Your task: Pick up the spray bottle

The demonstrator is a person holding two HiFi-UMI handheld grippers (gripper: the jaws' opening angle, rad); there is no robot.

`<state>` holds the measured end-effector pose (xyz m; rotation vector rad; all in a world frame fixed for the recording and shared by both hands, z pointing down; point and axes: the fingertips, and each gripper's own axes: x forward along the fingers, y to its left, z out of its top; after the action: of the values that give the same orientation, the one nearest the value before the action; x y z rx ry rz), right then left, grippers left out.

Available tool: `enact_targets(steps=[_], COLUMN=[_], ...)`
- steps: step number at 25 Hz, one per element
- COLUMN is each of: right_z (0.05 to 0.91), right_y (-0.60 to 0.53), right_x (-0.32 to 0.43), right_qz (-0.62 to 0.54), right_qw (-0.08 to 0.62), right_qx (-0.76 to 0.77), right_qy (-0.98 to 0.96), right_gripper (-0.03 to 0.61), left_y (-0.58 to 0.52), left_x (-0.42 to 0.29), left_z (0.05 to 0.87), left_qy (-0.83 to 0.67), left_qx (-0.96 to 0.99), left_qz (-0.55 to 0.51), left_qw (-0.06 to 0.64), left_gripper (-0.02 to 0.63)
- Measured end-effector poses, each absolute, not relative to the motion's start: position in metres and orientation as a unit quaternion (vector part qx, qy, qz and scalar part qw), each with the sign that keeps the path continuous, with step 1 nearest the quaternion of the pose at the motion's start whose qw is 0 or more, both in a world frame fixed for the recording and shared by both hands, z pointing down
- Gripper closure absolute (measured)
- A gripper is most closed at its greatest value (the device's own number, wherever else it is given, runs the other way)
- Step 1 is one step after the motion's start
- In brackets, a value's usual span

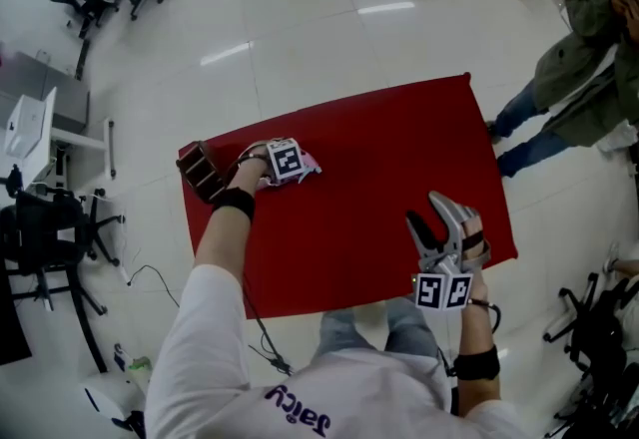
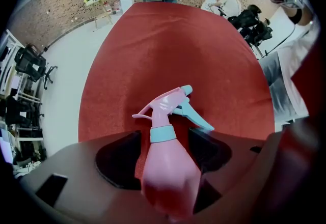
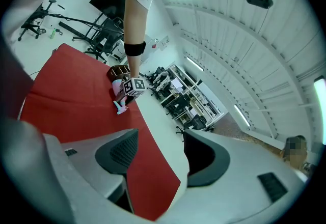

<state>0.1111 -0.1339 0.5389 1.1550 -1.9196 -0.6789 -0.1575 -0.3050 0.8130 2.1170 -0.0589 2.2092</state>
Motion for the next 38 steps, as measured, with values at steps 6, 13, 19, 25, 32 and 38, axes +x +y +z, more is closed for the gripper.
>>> enact_targets(steps=[6, 13, 19, 25, 32, 38], right_z=[0.545, 0.538, 0.528, 0.522, 0.506, 0.488], right_y=[-0.132, -0.135, -0.139, -0.145, -0.159, -0.175], right_x=[0.112, 0.104, 0.097, 0.087, 0.089, 0.099], right_qz=[-0.265, -0.265, -0.27, -0.273, -0.275, -0.267], right_qw=[0.388, 0.375, 0.363, 0.339, 0.314, 0.285], right_qx=[0.455, 0.456, 0.459, 0.459, 0.47, 0.485], right_qy=[-0.757, -0.762, -0.765, -0.774, -0.777, -0.783], right_gripper=[0.293, 0.293, 0.293, 0.293, 0.293, 0.293], left_y=[-0.307, -0.308, -0.319, -0.344, -0.349, -0.337], left_x=[-0.158, -0.156, -0.115, -0.087, -0.076, -0.085], left_z=[0.817, 0.811, 0.766, 0.694, 0.614, 0.554], left_qy=[-0.021, -0.074, -0.083, -0.142, -0.212, -0.28], left_qx=[0.681, 0.711, 0.783, 0.842, 0.873, 0.878], left_qz=[0.731, 0.695, 0.611, 0.515, 0.437, 0.389], left_qw=[0.044, 0.076, 0.085, 0.073, 0.039, 0.003], left_gripper=[0.317, 0.397, 0.399, 0.4, 0.402, 0.402])
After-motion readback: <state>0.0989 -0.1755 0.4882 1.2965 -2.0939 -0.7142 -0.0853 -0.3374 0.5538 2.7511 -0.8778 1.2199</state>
